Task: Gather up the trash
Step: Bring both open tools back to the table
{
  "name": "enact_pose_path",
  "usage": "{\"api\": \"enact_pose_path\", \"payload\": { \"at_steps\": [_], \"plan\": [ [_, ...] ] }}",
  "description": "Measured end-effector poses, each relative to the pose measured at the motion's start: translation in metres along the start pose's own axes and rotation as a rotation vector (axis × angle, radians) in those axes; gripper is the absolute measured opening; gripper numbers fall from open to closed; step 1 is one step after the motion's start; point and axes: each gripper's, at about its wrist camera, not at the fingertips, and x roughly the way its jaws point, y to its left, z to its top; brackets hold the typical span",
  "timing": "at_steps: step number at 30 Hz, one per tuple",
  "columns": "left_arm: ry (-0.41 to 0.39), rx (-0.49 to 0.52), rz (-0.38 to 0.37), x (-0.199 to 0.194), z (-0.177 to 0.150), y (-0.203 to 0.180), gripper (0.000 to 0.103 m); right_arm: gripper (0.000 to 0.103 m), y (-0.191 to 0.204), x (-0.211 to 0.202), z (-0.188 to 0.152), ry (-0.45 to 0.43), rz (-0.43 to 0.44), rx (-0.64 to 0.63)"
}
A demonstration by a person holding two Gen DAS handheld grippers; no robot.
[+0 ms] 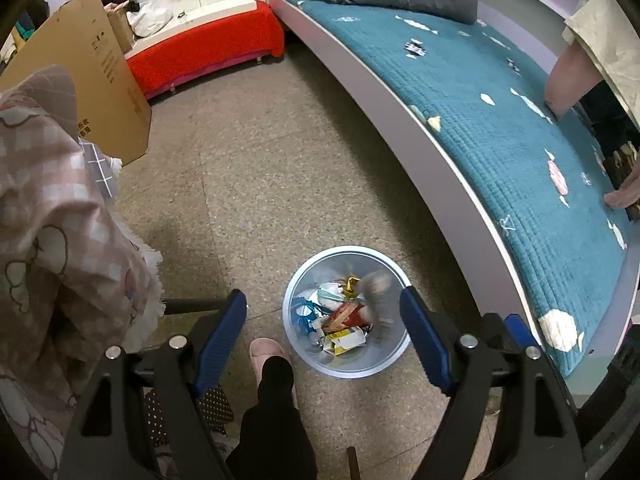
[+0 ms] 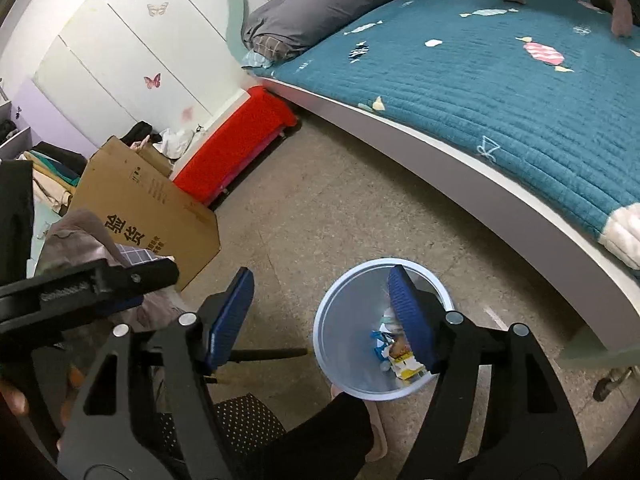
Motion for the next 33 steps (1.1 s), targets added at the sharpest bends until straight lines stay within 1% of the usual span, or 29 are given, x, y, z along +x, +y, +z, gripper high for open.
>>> {"api": "enact_pose_path", "payload": {
  "at_steps": [2, 4, 7, 11, 12, 15, 17, 18, 20, 21, 22, 24, 26, 29, 33],
  "plan": [
    [-0.013, 0.007, -0.011, -0.009, -0.002, -0.002, 0.077, 0.069, 0.002, -0.007, 0.001, 0.003, 0.002, 0.007],
    [-0.035, 0.01, -0.023, -0.024, -0.003, -0.003, 0.077, 0.069, 0.011, -0.023, 0.005, -0.019, -0.008, -0.006],
    [-0.073, 0.019, -0.046, -0.048, -0.004, -0.004, 0.077, 0.069, 0.03, -0.047, 0.013, -0.052, 0.002, -0.042],
    [-0.178, 0.028, -0.069, -0.104, -0.009, 0.007, 0.077, 0.069, 0.069, -0.081, 0.024, -0.096, 0.048, -0.101],
    [-0.203, 0.025, -0.075, -0.117, -0.011, 0.012, 0.077, 0.069, 0.085, -0.092, 0.025, -0.112, 0.066, -0.129],
    [-0.281, 0.005, -0.073, -0.157, -0.017, 0.037, 0.082, 0.069, 0.122, -0.108, 0.027, -0.127, 0.114, -0.186],
    [-0.325, -0.013, -0.066, -0.183, -0.023, 0.064, 0.084, 0.069, 0.147, -0.114, 0.025, -0.125, 0.13, -0.235],
    [-0.338, -0.021, -0.059, -0.191, -0.025, 0.073, 0.084, 0.069, 0.164, -0.116, 0.024, -0.117, 0.155, -0.258],
    [-0.368, -0.045, -0.03, -0.211, -0.032, 0.103, 0.084, 0.069, 0.189, -0.115, 0.02, -0.092, 0.185, -0.289],
    [-0.375, -0.055, -0.019, -0.218, -0.035, 0.116, 0.084, 0.069, 0.211, -0.115, 0.016, -0.081, 0.207, -0.321],
    [-0.38, -0.068, -0.008, -0.224, -0.038, 0.131, 0.084, 0.069, 0.224, -0.114, 0.014, -0.073, 0.217, -0.342],
    [-0.397, -0.102, 0.035, -0.238, -0.046, 0.168, 0.084, 0.069, 0.261, -0.111, 0.005, -0.046, 0.252, -0.4],
    [-0.401, -0.134, 0.076, -0.246, -0.052, 0.202, 0.084, 0.069, 0.301, -0.103, -0.007, -0.011, 0.287, -0.466],
    [-0.384, -0.184, 0.132, -0.252, -0.062, 0.254, 0.084, 0.071, 0.348, -0.091, -0.024, 0.042, 0.32, -0.531],
    [-0.336, -0.248, 0.163, -0.246, -0.072, 0.324, 0.084, 0.071, 0.403, -0.063, -0.045, 0.139, 0.348, -0.593]
  ]
}}
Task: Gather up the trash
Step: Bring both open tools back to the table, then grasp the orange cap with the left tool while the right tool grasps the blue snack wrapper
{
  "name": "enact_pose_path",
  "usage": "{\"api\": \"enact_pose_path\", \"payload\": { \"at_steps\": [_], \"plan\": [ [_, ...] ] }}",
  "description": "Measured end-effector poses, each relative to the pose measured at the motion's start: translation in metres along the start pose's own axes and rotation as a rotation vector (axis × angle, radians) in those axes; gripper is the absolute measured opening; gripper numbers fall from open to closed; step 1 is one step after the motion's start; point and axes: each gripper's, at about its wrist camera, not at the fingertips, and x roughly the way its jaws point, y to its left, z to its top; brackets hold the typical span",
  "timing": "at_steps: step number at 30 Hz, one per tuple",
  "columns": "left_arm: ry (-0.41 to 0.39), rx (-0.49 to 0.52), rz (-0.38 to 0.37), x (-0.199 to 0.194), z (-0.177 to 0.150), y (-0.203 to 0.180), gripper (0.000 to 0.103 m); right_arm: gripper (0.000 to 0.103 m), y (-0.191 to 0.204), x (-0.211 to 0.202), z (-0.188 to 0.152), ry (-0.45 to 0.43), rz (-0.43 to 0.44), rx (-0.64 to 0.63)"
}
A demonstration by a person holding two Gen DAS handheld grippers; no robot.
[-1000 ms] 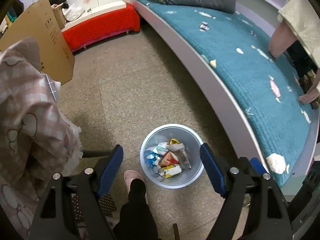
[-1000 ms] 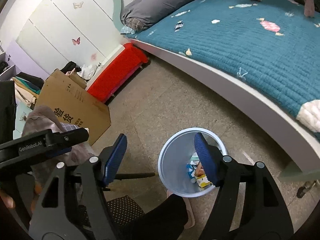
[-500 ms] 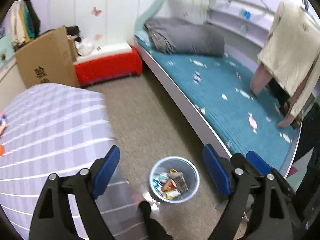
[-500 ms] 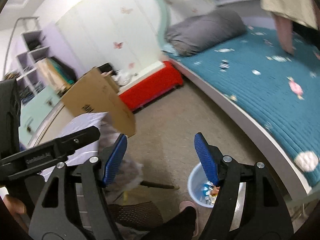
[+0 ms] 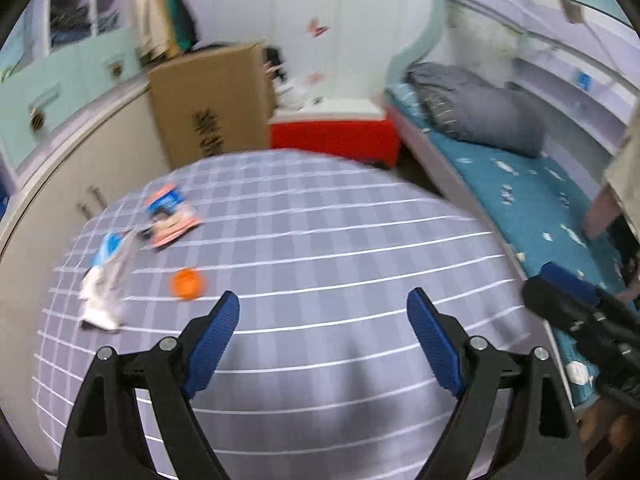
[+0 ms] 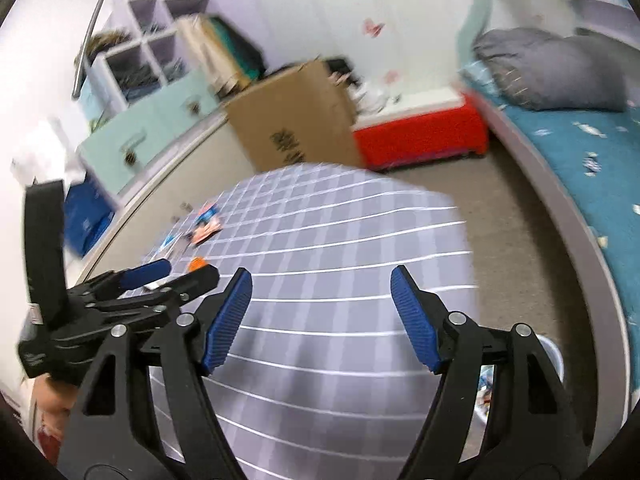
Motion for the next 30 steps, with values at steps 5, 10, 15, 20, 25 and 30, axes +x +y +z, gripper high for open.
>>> {"api": "enact_pose_path", "payload": {
  "at_steps": [5, 10, 15, 20, 25, 30],
  "plan": [
    [0.047, -0.088, 0.035, 0.025, -0.004, 0.071, 0.084, 0.071, 0.04, 0.047, 0.013, 0.092, 0.035, -0.031],
    [0.069, -0.148, 0.037, 0.046, -0.004, 0.105, 0.084, 0.071, 0.063, 0.083, 0.018, 0.151, 0.043, -0.045],
    [0.102, -0.145, -0.004, 0.065, -0.001, 0.113, 0.066, 0.071, 0.071, 0.107, 0.019, 0.181, 0.041, -0.049],
    [0.118, -0.128, -0.005, 0.079, 0.002, 0.11, 0.03, 0.071, 0.074, 0.123, 0.023, 0.197, 0.033, -0.047],
    [0.064, -0.173, -0.035, 0.061, 0.007, 0.13, 0.029, 0.071, 0.085, 0.138, 0.032, 0.201, 0.029, -0.061],
    [-0.047, -0.244, 0.017, 0.024, 0.024, 0.171, 0.029, 0.071, 0.114, 0.163, 0.043, 0.209, 0.039, -0.107]
  ]
}}
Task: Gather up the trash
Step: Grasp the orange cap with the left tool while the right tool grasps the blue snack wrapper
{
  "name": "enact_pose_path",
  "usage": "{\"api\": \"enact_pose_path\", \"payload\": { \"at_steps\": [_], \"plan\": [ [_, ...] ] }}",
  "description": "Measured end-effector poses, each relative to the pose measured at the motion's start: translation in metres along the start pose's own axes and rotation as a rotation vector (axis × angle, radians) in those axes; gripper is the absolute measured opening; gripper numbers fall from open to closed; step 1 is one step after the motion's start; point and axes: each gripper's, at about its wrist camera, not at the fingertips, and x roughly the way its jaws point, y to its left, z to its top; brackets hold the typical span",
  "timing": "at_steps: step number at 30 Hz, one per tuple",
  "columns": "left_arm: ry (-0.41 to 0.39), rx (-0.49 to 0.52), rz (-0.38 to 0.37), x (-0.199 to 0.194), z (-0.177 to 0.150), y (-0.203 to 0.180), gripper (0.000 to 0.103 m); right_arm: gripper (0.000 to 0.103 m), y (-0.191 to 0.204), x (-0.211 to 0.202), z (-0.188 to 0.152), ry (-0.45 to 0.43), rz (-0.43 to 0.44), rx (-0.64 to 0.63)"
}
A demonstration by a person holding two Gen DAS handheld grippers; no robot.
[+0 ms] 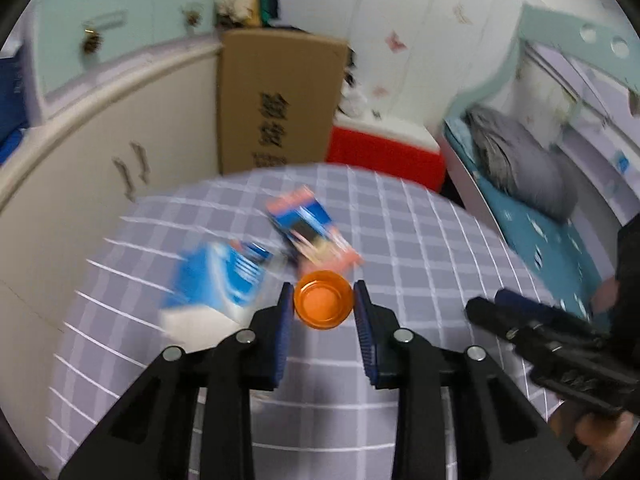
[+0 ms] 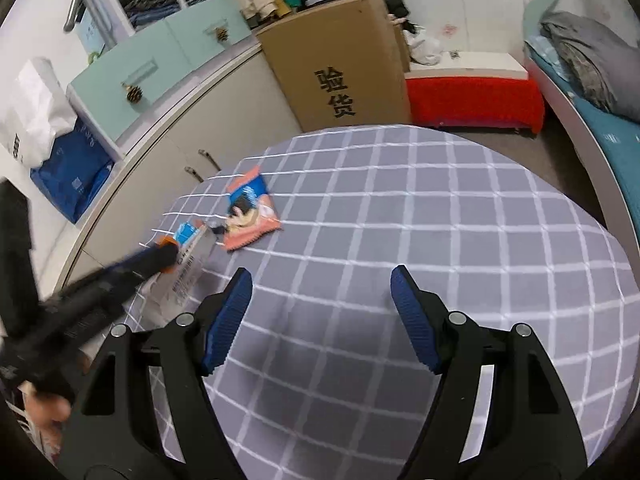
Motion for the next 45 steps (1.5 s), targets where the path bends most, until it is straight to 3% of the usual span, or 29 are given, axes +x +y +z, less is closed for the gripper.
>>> {"api": "enact_pose_path", "payload": {
  "at_steps": [4, 9, 12, 16, 19, 20, 22, 24, 30, 37, 45],
  "plan": [
    [-0.032, -0.028, 0.063, -0.007, 0.013, 0.028, 0.029, 0.071, 0.03, 0.031, 0.015, 0.033, -0.003, -0.072],
    [-0.026, -0.066, 0.087, 0.003, 0.023, 0.061, 0.029, 0.071, 0.059, 0.071, 0.026, 0.077, 0.005, -0.129],
    [-0.015, -0.077, 0.091, 0.009, 0.024, 0.072, 0.029, 0.077, 0.075, 0.09, 0.031, 0.08, -0.032, -0.188],
    [-0.003, -0.079, 0.089, 0.018, 0.024, 0.076, 0.029, 0.08, 0.08, 0.111, 0.038, 0.101, -0.071, -0.221],
    [0.006, -0.076, 0.086, 0.023, 0.024, 0.078, 0.029, 0.08, 0.076, 0.125, 0.04, 0.125, -0.052, -0.21],
    [0.009, -0.075, 0.082, 0.025, 0.023, 0.078, 0.029, 0.079, 0.077, 0.125, 0.04, 0.118, -0.048, -0.217],
    [0.013, -0.074, 0.081, 0.026, 0.023, 0.077, 0.029, 0.055, 0.078, 0.125, 0.039, 0.11, -0.067, -0.239],
    [0.016, -0.062, 0.082, 0.027, 0.023, 0.072, 0.029, 0.043, 0.077, 0.123, 0.037, 0.108, -0.072, -0.257],
    [0.016, -0.027, 0.062, 0.017, 0.021, 0.045, 0.029, 0.005, 0.061, 0.089, 0.03, 0.071, -0.059, -0.26],
    [-0.001, 0.05, 0.005, -0.009, 0.011, -0.022, 0.029, 0.005, 0.017, 0.015, 0.01, 0.002, -0.034, -0.205],
    [0.018, 0.208, -0.165, -0.034, -0.023, -0.164, 0.029, 0.005, -0.086, -0.118, -0.04, -0.16, -0.078, -0.065]
  ]
}}
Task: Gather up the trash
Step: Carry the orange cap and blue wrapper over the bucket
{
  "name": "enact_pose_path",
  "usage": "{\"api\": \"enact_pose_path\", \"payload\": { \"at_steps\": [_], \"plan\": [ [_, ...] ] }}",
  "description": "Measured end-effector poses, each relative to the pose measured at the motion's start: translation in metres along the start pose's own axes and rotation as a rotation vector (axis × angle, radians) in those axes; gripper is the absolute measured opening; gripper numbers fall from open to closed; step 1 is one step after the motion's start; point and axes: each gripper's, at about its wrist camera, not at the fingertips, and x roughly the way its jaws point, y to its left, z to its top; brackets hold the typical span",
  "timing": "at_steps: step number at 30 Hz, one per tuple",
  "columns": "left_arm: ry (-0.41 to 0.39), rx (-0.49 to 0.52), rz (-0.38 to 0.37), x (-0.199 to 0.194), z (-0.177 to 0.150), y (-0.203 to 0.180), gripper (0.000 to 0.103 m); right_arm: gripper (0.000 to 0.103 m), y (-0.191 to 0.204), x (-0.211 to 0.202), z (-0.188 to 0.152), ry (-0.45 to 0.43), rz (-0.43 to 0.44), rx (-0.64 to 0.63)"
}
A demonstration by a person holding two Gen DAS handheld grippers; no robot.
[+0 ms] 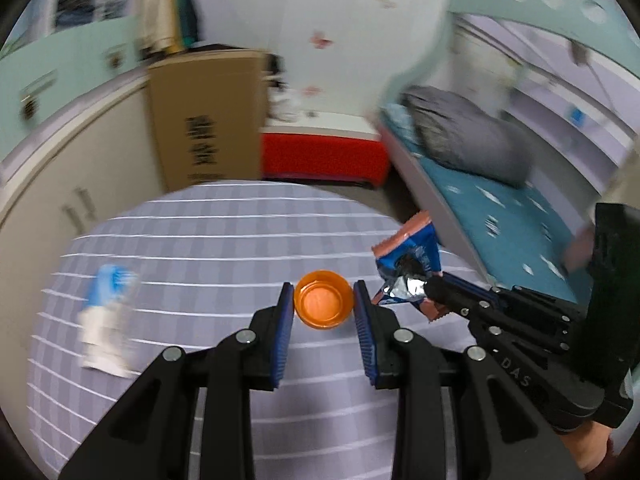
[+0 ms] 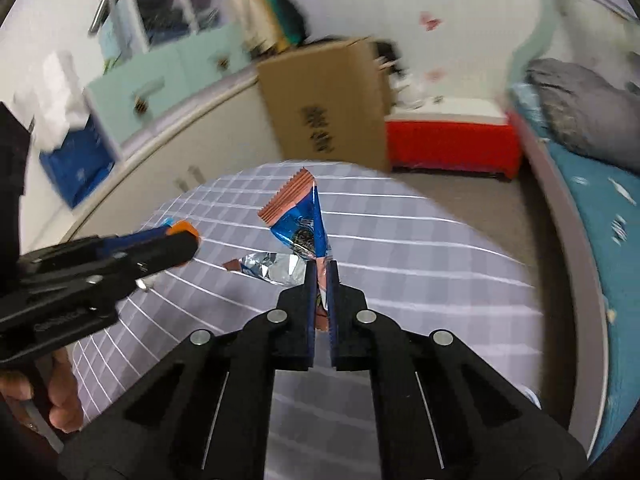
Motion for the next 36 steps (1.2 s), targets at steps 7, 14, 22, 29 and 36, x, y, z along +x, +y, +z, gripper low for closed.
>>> {"api": "enact_pose_path", "payload": {
  "at_steps": [7, 14, 22, 29, 36],
  "plan": [
    [0.079, 0.148, -0.16, 0.035, -0.029, -0.153, 0.029, 0.005, -0.129, -0.099, -0.066, -0.114, -0.15, 0.205],
    [0.225, 0.258, -0.283, 0.101, -0.087, -0.282, 0.029, 0.005, -0.241, -0.135, -0.163, -0.109, -0.285, 0.436],
    [0.446, 0.31, -0.244, 0.226, -0.164, -0.344, 0.029, 0.005, -0.313, -0.104, -0.268, 0.013, -0.392, 0.616],
    [0.595, 0.304, -0.213, 0.313, -0.203, -0.345, 0.03, 0.005, -0.348, -0.054, -0.32, 0.107, -0.417, 0.728],
    [0.668, 0.295, -0.14, 0.352, -0.219, -0.342, 0.072, 0.005, -0.367, -0.024, -0.348, 0.162, -0.404, 0.794]
  ]
}}
